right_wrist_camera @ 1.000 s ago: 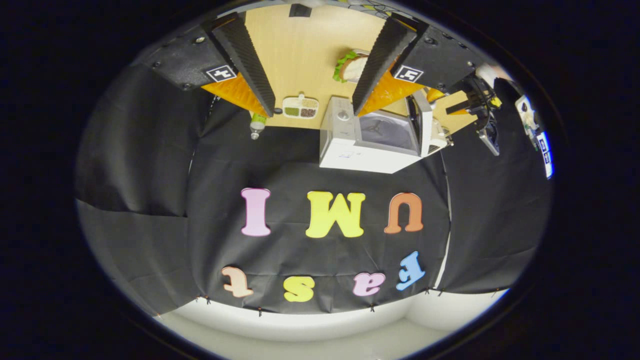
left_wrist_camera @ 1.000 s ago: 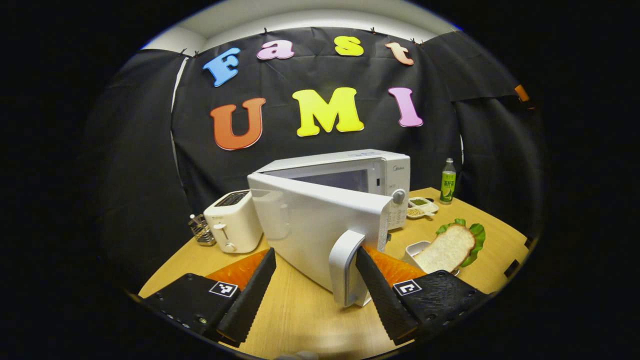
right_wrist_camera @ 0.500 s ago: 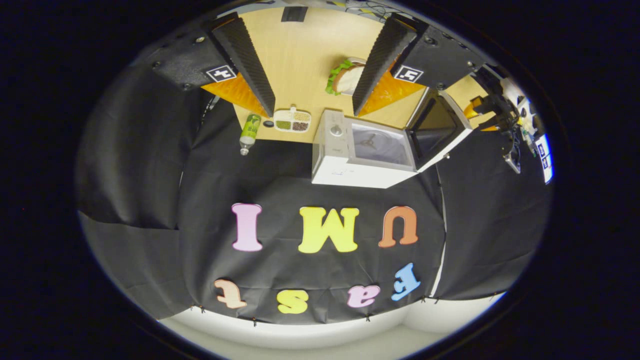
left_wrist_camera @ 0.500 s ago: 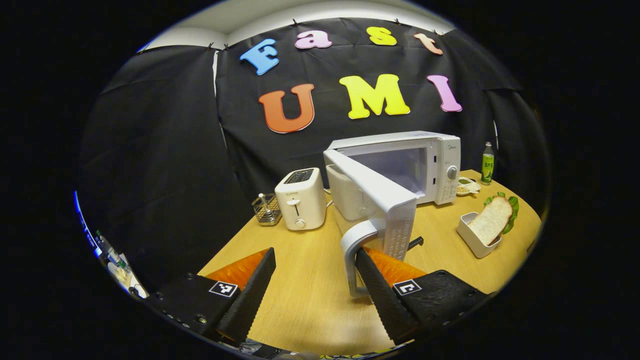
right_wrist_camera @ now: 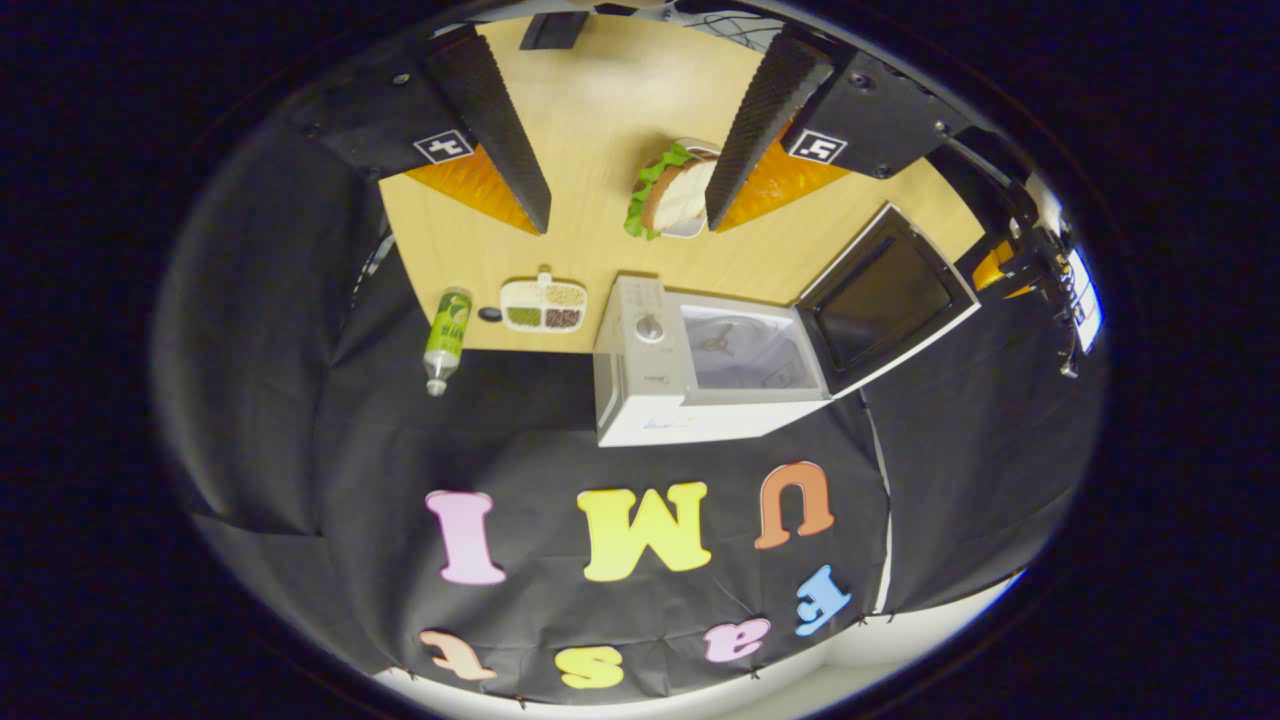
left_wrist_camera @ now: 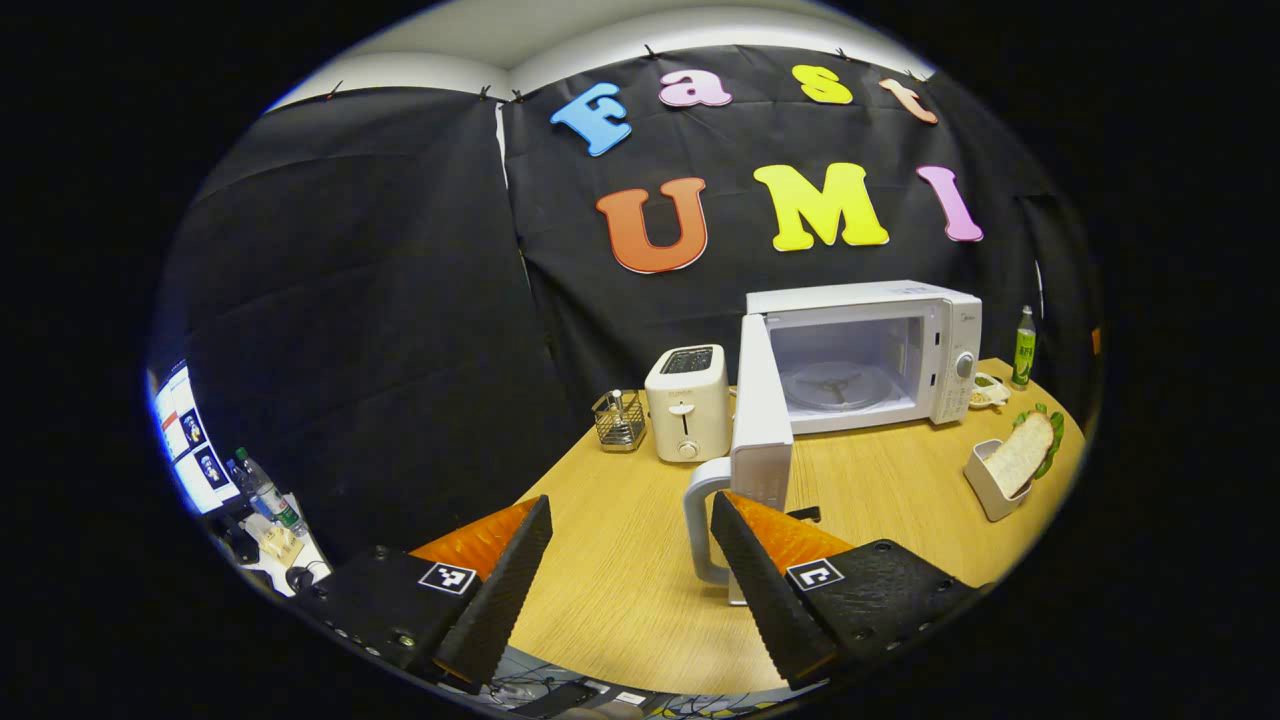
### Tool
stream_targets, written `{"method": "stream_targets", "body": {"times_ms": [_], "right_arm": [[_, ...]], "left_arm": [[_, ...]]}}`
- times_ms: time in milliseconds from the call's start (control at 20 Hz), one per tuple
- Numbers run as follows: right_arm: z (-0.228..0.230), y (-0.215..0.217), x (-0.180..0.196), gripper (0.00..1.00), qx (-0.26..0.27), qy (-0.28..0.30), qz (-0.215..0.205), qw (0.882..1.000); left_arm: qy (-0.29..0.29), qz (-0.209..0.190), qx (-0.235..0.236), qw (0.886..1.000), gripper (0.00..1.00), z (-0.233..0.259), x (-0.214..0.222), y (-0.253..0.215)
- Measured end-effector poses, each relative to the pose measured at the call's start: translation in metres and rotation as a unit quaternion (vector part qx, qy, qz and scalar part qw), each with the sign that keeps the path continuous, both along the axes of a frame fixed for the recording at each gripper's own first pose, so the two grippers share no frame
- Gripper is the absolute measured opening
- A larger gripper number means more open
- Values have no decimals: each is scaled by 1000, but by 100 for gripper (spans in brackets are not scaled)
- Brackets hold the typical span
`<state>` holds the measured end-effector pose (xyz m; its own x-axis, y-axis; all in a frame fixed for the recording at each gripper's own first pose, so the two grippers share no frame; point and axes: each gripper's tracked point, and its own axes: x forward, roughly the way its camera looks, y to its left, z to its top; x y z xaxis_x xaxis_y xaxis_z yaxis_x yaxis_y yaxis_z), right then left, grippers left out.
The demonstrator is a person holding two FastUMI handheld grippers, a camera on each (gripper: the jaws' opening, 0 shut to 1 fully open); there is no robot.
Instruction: Open the microwave oven with the left hand, put the food in, and close the microwave oven.
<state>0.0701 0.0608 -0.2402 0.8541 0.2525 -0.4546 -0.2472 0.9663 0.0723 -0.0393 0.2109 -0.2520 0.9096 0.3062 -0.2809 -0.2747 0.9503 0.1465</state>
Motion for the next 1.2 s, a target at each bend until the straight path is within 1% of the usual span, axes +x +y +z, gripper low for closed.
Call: {"method": "stream_targets", "body": {"times_ms": [50, 100, 150, 200, 250, 350, 500, 550, 600, 650, 700, 750, 800, 850, 900, 950, 1000, 1050, 1100, 1200], "right_arm": [[-15, 0, 4, 99, 7, 19, 6, 1000], [-29, 0, 11, 93, 16, 38, 11, 999], [-41, 2, 17, 91, 25, 55, 17, 998], [-53, 2, 26, 96, 27, 69, 21, 997], [-65, 3, 34, 95, 29, 81, 28, 996], [-80, 9, 50, 94, 52, 107, 46, 992], [-95, 22, 66, 94, 92, 151, 78, 981], [-101, 26, 69, 80, 108, 169, 83, 976], [-106, 31, 73, 79, 125, 187, 91, 970], [-111, 36, 76, 87, 139, 204, 95, 964], [-116, 38, 79, 84, 151, 221, 99, 958], [-119, 42, 81, 80, 166, 237, 100, 952], [-120, 44, 82, 68, 184, 252, 102, 945], [-122, 47, 82, 62, 202, 266, 102, 937], [-122, 49, 82, 58, 217, 279, 102, 930], [-123, 52, 81, 50, 229, 290, 103, 924], [-122, 55, 81, 46, 240, 298, 105, 918], [-121, 55, 81, 39, 245, 303, 103, 915], [-121, 57, 83, 36, 247, 306, 102, 913], [-121, 58, 83, 36, 249, 310, 102, 912]], "left_arm": [[-5, 1, -8, 1000, 97, 5, -2, -5], [-10, -1, -16, 1000, 97, 11, -5, -13], [-16, -4, -24, 1000, 97, 17, -6, -23], [-20, -8, -29, 999, 96, 24, -7, -32], [-24, -10, -32, 999, 97, 31, -7, -40], [-33, -13, -28, 999, 97, 48, -7, -55], [-45, -7, -28, 999, 96, 77, -6, -75], [-49, -3, -30, 998, 96, 85, -5, -82], [-53, 3, -29, 998, 96, 91, -4, -88], [-57, 9, -29, 998, 96, 98, -4, -93], [-58, 15, -28, 998, 96, 103, -6, -98], [-60, 19, -27, 998, 96, 106, -7, -103], [-59, 23, -26, 998, 97, 108, -9, -108], [-55, 28, -24, 998, 96, 109, -11, -111], [-52, 31, -22, 998, 97, 110, -15, -112], [-51, 33, -20, 998, 96, 111, -17, -115], [-48, 35, -18, 998, 96, 110, -18, -117], [-45, 36, -17, 998, 97, 111, -19, -118], [-44, 39, -18, 998, 96, 110, -20, -117], [-45, 41, -22, 998, 97, 109, -20, -115]]}}
